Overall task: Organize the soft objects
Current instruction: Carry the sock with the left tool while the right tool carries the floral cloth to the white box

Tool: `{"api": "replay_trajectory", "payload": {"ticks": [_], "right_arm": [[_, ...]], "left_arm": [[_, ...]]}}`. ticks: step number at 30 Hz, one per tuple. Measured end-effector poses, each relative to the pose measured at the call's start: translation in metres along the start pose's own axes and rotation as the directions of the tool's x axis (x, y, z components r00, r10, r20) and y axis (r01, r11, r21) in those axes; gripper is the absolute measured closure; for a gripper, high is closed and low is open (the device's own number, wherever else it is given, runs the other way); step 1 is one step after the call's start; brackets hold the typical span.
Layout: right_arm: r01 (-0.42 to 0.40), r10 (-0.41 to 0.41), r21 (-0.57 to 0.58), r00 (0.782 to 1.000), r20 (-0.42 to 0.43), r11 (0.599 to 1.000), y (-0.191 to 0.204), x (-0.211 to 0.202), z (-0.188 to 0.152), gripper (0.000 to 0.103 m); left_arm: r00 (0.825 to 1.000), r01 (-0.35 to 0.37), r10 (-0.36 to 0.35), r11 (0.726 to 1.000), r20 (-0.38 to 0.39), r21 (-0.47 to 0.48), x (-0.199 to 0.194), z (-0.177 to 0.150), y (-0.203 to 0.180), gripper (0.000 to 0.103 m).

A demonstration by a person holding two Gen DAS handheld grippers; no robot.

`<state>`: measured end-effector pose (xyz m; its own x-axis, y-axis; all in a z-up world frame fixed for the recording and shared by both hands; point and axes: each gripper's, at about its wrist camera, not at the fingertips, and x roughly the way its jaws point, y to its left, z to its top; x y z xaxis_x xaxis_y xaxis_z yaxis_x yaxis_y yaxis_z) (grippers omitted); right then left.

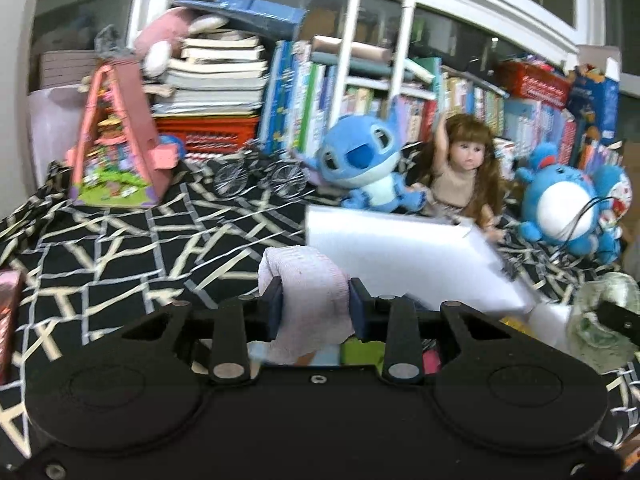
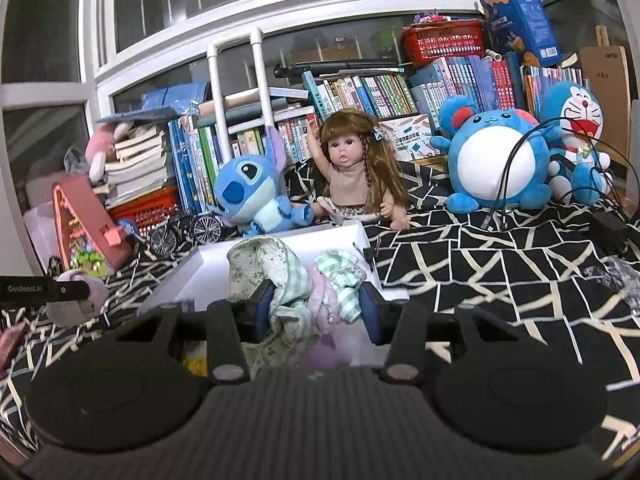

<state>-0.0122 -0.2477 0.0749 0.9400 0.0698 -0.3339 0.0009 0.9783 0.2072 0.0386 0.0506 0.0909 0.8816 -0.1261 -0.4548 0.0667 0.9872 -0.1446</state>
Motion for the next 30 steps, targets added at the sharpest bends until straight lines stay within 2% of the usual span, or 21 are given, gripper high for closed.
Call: {"api": "replay_trajectory", "payload": {"ticks": [7, 10, 14, 17, 24, 30], "right_arm": [[-0.026, 0.026, 0.033, 1.0, -0.016, 0.999, -0.007, 0.027, 0.036, 0.053], [-0.04, 0.04, 0.017, 0.999, -0.025, 0.999, -0.005, 0.043, 0.052, 0.053], [-0.066, 0.067, 0.024, 0.996, -0.058, 0.998, -0.003, 0.074, 0.073, 0.053], [-0.1, 0.103, 0.046, 0.99, -0.092, 0.994, -0.004, 0.103, 0.083, 0.053], [-0.038, 0.04, 0.013, 0.973, -0.225, 0.999, 0.0, 0.171, 0.081, 0.053], [-0.024, 0.049, 0.088, 0.955, -0.293, 0.996, -0.009, 0.209, 0.069, 0.053]], "left_arm": [[0.996, 0.086, -0.086, 0.996, -0.001, 0.008, 0.027, 0.035, -0.025, 0.071], [0.989, 0.147, -0.147, 0.989, -0.021, -0.022, 0.048, 0.049, -0.035, 0.071], [0.981, 0.19, -0.191, 0.981, -0.026, -0.03, 0.079, 0.064, -0.048, 0.071], [0.981, 0.177, -0.181, 0.982, -0.066, -0.061, 0.11, 0.075, -0.056, 0.071], [0.975, 0.133, -0.149, 0.986, -0.163, -0.103, 0.176, 0.076, -0.06, 0.071], [0.967, 0.121, -0.142, 0.987, -0.209, -0.11, 0.21, 0.066, -0.06, 0.071]]}}
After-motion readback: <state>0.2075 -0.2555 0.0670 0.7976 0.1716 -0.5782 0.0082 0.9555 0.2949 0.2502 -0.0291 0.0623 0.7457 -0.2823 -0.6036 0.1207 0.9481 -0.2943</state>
